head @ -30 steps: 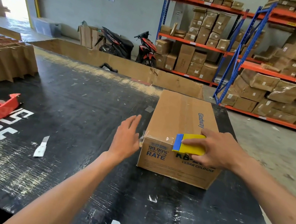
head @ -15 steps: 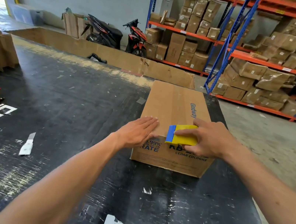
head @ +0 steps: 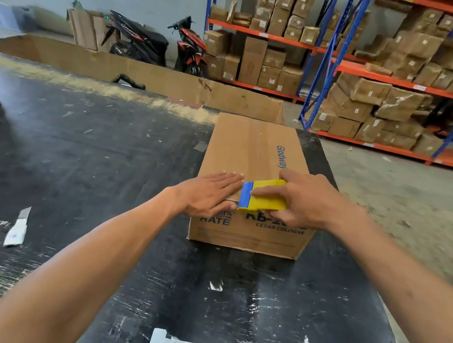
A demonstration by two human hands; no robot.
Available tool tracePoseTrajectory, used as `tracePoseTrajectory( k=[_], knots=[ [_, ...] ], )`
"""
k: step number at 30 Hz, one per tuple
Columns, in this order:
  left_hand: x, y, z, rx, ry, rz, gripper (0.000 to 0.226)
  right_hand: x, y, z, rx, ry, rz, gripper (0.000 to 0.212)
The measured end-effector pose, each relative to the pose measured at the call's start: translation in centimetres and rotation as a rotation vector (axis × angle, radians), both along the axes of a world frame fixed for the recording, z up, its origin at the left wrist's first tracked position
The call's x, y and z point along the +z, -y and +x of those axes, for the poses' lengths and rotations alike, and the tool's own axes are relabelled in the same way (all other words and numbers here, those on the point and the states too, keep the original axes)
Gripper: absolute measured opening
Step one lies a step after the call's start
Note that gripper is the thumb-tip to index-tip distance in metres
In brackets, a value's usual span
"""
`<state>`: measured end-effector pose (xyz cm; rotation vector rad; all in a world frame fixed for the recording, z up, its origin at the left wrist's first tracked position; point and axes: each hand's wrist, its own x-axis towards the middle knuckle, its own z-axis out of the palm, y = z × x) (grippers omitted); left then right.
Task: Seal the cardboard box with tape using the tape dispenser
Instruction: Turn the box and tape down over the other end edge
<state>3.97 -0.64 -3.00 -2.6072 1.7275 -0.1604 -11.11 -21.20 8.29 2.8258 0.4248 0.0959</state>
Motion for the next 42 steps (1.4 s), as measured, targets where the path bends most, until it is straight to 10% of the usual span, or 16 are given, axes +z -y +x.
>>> tracePoseTrajectory(
  k=[42],
  knots=[
    [0.3, 7.0, -2.4, 0.018, -0.015, 0.022, 0.074, -1.1, 9.3, -2.5, 0.193, 0.105, -0.097, 0.058]
  ],
)
